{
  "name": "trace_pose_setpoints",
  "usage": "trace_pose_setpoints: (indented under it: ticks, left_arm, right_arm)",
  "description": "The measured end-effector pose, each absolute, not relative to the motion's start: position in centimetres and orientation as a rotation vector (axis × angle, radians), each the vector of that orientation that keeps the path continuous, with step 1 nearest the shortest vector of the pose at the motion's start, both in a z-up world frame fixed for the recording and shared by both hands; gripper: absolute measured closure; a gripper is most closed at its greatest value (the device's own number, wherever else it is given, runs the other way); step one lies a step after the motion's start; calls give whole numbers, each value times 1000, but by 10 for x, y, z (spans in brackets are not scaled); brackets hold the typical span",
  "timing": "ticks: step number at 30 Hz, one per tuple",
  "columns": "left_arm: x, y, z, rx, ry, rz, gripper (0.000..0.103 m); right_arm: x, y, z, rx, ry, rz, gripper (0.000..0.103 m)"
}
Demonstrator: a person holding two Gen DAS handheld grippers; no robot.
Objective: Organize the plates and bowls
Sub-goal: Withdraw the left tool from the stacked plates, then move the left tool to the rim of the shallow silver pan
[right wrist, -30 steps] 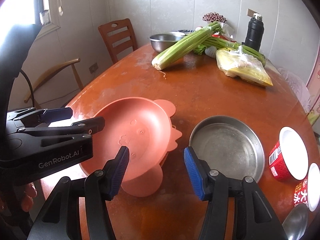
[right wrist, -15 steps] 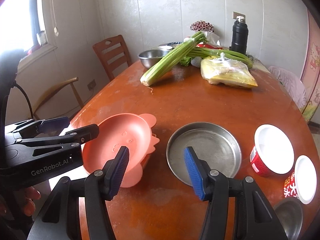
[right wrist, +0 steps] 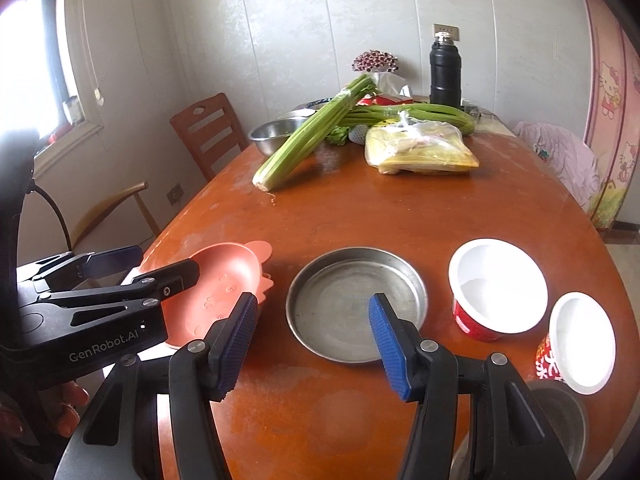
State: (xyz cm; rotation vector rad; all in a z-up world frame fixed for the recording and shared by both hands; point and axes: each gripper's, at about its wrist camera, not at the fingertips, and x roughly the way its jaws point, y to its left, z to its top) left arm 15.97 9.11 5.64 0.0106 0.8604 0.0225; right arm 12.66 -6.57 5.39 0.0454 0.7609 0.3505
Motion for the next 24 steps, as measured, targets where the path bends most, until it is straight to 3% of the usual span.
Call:
trace_pose_setpoints:
  ticks: [24]
  left_arm:
    - [209, 42, 42, 63, 927, -69, 36]
  right_arm:
    - [148, -124, 31, 158, 880, 260, 43]
